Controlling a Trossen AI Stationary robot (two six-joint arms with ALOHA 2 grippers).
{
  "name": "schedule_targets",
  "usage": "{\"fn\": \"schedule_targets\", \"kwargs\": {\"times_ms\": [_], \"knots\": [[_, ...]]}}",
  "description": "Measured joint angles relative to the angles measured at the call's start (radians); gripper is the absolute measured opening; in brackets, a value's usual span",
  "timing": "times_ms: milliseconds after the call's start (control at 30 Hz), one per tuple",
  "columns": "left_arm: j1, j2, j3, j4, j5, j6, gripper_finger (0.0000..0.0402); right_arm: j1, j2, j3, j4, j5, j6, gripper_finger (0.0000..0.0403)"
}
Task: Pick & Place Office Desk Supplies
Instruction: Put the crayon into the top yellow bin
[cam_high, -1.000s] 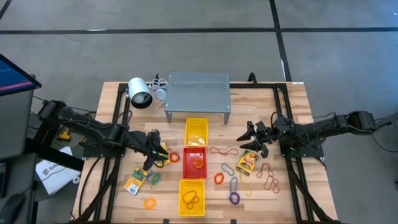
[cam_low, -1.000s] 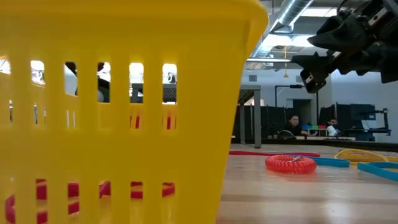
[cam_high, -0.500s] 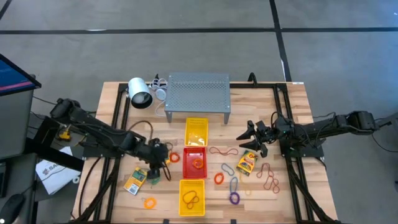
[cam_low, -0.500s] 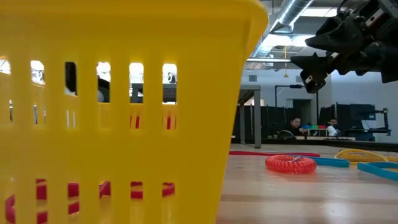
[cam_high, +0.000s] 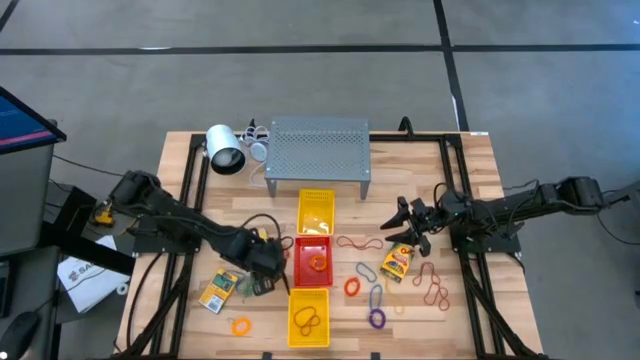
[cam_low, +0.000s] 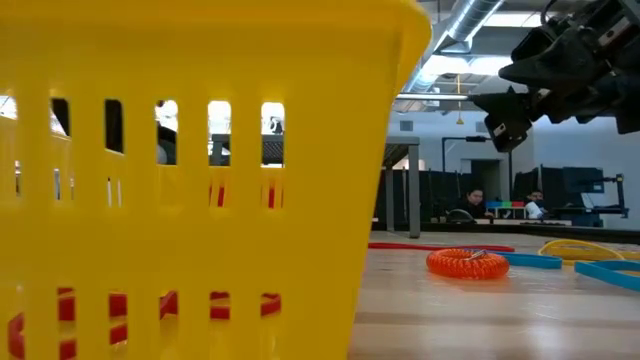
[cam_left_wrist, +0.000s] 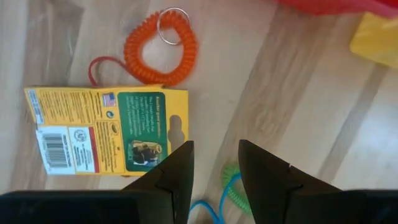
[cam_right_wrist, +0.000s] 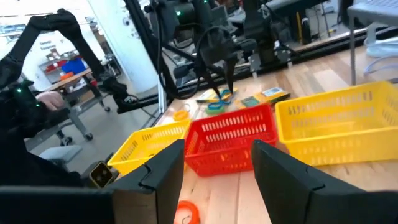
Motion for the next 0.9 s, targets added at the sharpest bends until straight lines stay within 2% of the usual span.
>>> {"fn": "schedule_targets", "kwargs": {"times_ms": [333,567,900], "knots": [[-0.061,0.053,0.012,-0.009,-0.058,-0.073,0.0121,0.066,0.0,0.0,-0.007,0.0,-0.003,0.0182],[-0.098,0.053,0.012,-0.016,-0.165,-0.071,0.0121,0.086,0.0,0.0,-0.004,0.001,-0.002,0.0182],[-0.15,0.086,0.012,-0.016,-0.202,-0.116,0.0121,0.089,0.0,0.0,0.002,0.002,-0.009,0.0182]]}}
